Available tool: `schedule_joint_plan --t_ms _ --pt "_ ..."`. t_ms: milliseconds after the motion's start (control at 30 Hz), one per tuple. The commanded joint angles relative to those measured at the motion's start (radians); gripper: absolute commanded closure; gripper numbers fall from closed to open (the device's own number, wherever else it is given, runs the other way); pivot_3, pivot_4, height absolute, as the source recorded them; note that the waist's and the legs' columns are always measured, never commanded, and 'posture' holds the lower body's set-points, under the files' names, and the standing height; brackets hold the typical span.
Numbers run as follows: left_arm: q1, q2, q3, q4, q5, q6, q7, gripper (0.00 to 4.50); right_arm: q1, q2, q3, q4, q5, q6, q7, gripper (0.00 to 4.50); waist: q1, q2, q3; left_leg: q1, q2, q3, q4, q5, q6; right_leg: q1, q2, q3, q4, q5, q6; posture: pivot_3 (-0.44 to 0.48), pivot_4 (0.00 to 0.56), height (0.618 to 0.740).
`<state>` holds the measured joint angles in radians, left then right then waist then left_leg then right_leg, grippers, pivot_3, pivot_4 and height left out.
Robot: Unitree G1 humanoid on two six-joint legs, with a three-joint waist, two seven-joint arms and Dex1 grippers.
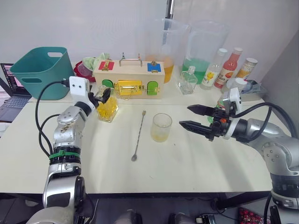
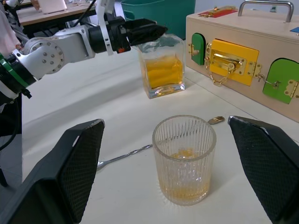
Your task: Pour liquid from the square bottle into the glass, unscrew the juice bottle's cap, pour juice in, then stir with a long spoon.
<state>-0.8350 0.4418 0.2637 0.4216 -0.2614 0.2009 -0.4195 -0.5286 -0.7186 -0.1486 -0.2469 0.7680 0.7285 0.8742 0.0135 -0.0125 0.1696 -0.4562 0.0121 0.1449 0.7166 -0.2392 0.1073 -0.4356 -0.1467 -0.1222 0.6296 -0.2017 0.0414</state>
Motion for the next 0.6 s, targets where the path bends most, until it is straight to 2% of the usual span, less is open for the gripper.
schedule_joint_plan --t_ms 33,233,333,433,533,600 --pt "-0.052 0.030 0.015 -0.103 -0.026 -0.004 -0.002 0.06 -0.024 -0.018 -0.014 -0.002 -0.009 -0.023 0.024 0.00 0.000 0.000 0.000 0.000 0.000 0.000 0.000 0.000 0.000 0.000 0.000 0.000 0.000 0.000 0.000 0.000 0.150 0.733" --pt "-0.084 0.068 0.008 -0.183 -0.054 0.080 -0.016 0.06 -0.046 -0.016 -0.011 0.022 -0.027 -0.027 0.045 0.00 -0.001 0.000 0.000 0.001 0.000 0.000 0.000 0.000 0.000 0.000 0.000 0.000 0.000 0.000 0.000 0.000 0.150 0.733" --pt "-0.057 0.125 -0.011 -0.306 -0.119 0.152 -0.129 0.06 -0.051 -0.013 -0.008 0.032 -0.037 -0.034 0.055 0.00 -0.004 0.000 0.000 0.001 0.000 0.000 -0.001 0.000 0.000 0.001 0.000 0.000 0.000 0.000 0.000 0.000 0.150 0.733" --pt "0.026 0.197 0.015 -0.408 -0.242 0.277 -0.262 0.06 -0.051 -0.020 0.000 0.043 -0.056 -0.047 0.074 0.00 -0.008 0.000 0.000 0.002 0.000 0.001 -0.001 0.000 0.000 0.000 0.000 0.001 0.000 0.000 0.000 0.000 0.150 0.733" --pt "0.178 0.304 0.048 -0.495 -0.350 0.382 -0.415 0.06 -0.051 -0.013 -0.006 0.054 -0.065 -0.060 0.074 0.00 -0.015 0.001 0.000 0.006 0.000 0.001 -0.003 0.000 -0.001 0.002 0.000 0.002 0.000 0.000 0.000 0.000 0.150 0.733" --pt "0.244 0.346 0.063 -0.538 -0.406 0.428 -0.466 0.06 -0.044 -0.010 -0.009 0.052 -0.068 -0.069 0.073 0.00 -0.019 0.000 0.000 0.012 0.000 0.002 -0.006 0.000 -0.002 0.006 0.000 0.003 0.000 0.000 0.000 0.000 0.150 0.733"
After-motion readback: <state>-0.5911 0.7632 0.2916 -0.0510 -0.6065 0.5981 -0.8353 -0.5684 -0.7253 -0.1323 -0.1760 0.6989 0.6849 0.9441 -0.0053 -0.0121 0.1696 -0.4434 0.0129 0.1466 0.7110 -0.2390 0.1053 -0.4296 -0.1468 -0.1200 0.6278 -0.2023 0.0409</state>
